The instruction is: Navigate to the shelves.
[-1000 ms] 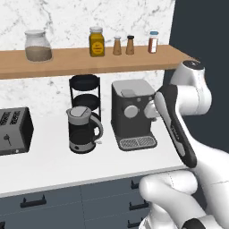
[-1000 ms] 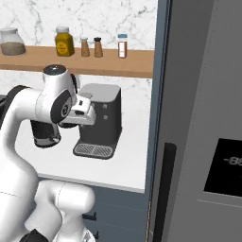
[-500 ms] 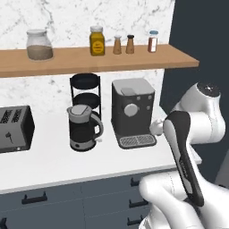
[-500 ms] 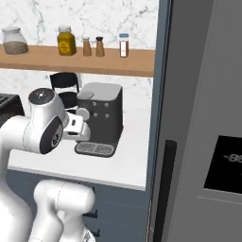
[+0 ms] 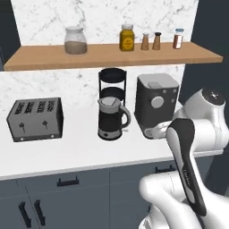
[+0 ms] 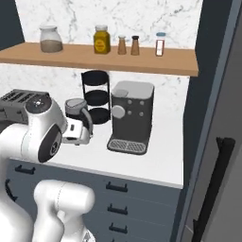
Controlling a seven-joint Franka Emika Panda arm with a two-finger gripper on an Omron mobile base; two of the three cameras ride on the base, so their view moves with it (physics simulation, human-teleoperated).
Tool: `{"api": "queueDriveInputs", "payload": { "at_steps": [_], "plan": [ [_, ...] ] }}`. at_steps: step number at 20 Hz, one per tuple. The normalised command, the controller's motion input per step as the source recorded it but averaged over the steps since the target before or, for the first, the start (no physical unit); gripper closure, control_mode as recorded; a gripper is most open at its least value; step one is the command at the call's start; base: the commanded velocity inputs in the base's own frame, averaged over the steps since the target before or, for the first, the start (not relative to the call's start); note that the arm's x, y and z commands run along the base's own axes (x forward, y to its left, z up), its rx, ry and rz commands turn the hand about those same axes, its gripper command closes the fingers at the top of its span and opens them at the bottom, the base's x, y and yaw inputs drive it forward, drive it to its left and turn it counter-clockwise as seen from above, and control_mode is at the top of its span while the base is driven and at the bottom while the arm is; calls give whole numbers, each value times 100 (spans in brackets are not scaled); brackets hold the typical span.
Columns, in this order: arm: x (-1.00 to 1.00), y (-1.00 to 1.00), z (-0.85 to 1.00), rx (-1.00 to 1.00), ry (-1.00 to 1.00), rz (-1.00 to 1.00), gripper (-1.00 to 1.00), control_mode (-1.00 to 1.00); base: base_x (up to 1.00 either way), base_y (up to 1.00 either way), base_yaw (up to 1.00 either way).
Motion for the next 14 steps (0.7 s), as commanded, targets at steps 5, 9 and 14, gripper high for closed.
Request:
{"api": "queueDriveInputs", "payload": {
  "at_steps": [5, 9, 14],
  "plan": [
    [0, 0, 0, 0, 0, 0, -100, 100, 27, 42, 2],
    [0, 0, 0, 0, 0, 0, -100, 100, 68, 6, 0],
    [0, 0, 0, 0, 0, 0, -100, 100, 91, 0, 0]
  ]
}}
